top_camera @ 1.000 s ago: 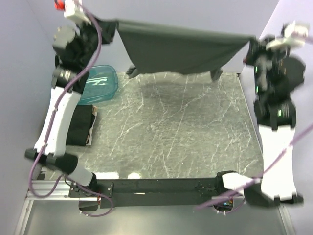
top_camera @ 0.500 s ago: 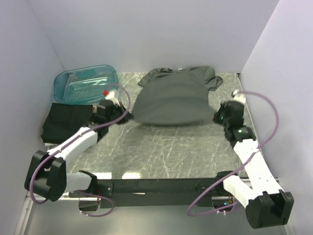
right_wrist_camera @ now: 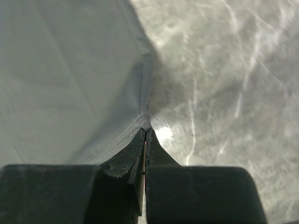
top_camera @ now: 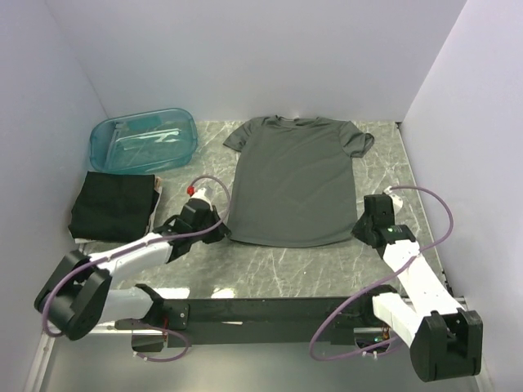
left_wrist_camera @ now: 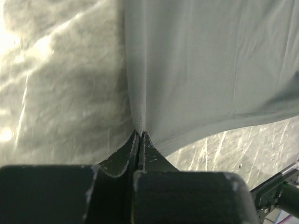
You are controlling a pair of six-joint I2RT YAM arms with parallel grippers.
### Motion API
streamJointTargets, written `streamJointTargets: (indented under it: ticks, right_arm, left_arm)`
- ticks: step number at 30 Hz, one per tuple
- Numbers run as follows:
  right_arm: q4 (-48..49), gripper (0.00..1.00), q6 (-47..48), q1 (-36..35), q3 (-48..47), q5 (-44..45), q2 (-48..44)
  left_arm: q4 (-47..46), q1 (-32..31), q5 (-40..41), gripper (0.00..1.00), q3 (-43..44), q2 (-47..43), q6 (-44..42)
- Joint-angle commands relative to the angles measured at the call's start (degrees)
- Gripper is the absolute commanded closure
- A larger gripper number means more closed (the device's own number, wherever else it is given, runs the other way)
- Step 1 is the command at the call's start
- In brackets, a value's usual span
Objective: Fold and stack the t-shirts
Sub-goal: Flatten the tshirt out
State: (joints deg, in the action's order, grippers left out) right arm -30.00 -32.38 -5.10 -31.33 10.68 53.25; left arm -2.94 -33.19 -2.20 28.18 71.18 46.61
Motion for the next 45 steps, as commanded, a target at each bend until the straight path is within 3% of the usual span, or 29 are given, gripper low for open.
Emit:
streamJointTargets:
  ticks: [1,12,17,18,19,22,27,28,29,30,31,36,37,42,45]
  right_arm:
    - [-3.48,1.0,-4.87,0.36,0.66,4.69,-3.15]
    - [-7.53,1.0,-11.82,0.36,2.24,6.2,-9.04]
    - [-8.94,0.84,-14.29,0.36,2.85,5.67,-10.71]
    - [-9.2,0.82,-14.64,0.27,2.94,5.67,-11.5]
    - [-9.37,0.69,-15.08,0.27,3.03,5.76,-11.94]
    - [-9.81,0.5,-15.69,0.27,3.03,6.19,-13.87]
    - [-10.34,0.39,-15.87,0.27,1.98,7.43,-16.16]
    - [-9.73,0.35,-15.44,0.27,1.63,6.99,-16.34]
    - [-9.03,0.34,-14.04,0.27,1.19,6.21,-16.34]
    - [-8.33,0.21,-13.16,0.27,0.23,5.07,-16.51]
    - [-6.23,0.19,-12.54,0.27,-0.22,3.84,-16.52]
    - [3.09,0.14,-7.96,0.27,-1.54,-7.41,-11.34]
    - [5.28,0.13,-7.87,0.18,-1.71,-8.38,-9.68]
    - [9.25,0.11,-6.38,0.09,-5.57,-9.36,5.35]
    - [9.7,0.11,-5.5,0.09,-9.7,-8.92,14.4]
  left_arm:
    - [2.58,-2.57,5.18,0.99,-1.2,-4.55,3.48]
    - [8.91,-6.97,6.85,0.99,-4.98,-11.67,7.79]
    - [9.0,-8.47,6.15,0.86,-5.95,-12.73,9.63]
    - [9.7,-8.73,6.59,0.81,-5.95,-12.99,9.81]
    - [10.32,-8.91,7.29,0.72,-5.77,-13.34,10.08]
    - [13.48,-9.17,8.34,0.55,-4.81,-15.19,9.82]
    - [18.23,-9.26,9.75,0.3,-0.95,-19.49,8.15]
    - [18.49,-9.26,10.28,0.08,-0.33,-20.11,7.8]
    - [18.67,-9.26,10.54,0.01,0.46,-20.63,6.84]
    - [18.41,-9.26,10.81,0.01,2.03,-20.64,6.04]
    - [17.45,-9.26,11.16,0.01,2.92,-20.38,5.43]
    - [10.59,-9.17,18.17,0.01,11.07,-10.64,0.94]
    - [11.11,-9.0,19.93,0.01,13.1,-5.23,1.98]
    - [8.56,-7.24,12.33,0.01,25.5,11.41,-1.78]
    - [11.54,-7.15,9.24,0.01,30.25,20.56,-1.87]
